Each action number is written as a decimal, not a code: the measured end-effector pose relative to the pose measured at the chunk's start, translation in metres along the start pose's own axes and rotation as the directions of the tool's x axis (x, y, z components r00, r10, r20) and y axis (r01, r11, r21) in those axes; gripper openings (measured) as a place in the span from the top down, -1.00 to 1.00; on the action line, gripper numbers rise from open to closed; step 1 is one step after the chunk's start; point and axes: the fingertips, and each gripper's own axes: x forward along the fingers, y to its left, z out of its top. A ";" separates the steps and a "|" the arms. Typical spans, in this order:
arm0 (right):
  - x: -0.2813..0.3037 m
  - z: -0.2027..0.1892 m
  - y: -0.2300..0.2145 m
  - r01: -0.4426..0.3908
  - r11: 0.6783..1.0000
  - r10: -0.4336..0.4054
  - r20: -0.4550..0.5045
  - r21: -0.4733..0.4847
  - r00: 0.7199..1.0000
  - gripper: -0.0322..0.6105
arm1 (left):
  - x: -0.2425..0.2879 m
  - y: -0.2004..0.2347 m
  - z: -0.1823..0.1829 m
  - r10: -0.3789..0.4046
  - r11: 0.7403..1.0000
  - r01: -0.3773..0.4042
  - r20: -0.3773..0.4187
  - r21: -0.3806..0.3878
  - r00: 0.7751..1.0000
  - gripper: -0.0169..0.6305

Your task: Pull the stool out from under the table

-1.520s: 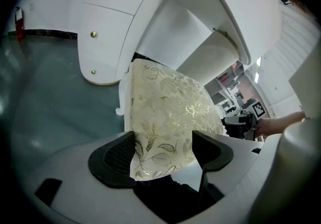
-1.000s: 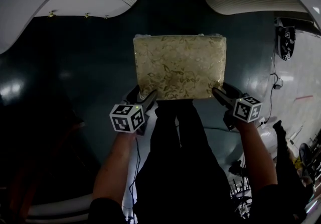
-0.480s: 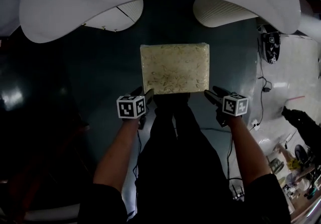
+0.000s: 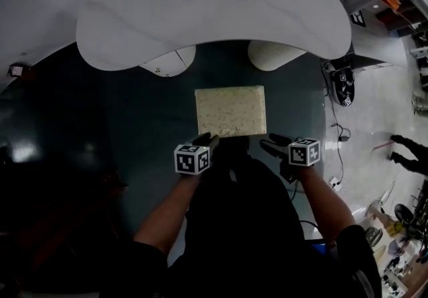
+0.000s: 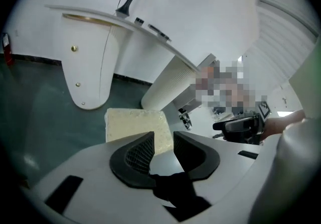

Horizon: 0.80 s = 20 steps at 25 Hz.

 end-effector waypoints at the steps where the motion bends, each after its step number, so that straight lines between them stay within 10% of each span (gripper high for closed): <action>1: -0.004 0.008 0.005 0.004 1.000 -0.004 0.013 -0.008 1.000 0.10 | -0.004 -0.004 0.007 -0.013 1.000 0.013 0.010 0.005 1.000 0.57; 20: -0.163 0.075 0.151 -0.127 0.925 0.212 0.209 -0.359 0.955 0.29 | -0.106 -0.204 0.063 -0.122 0.979 0.068 0.283 0.192 0.951 0.86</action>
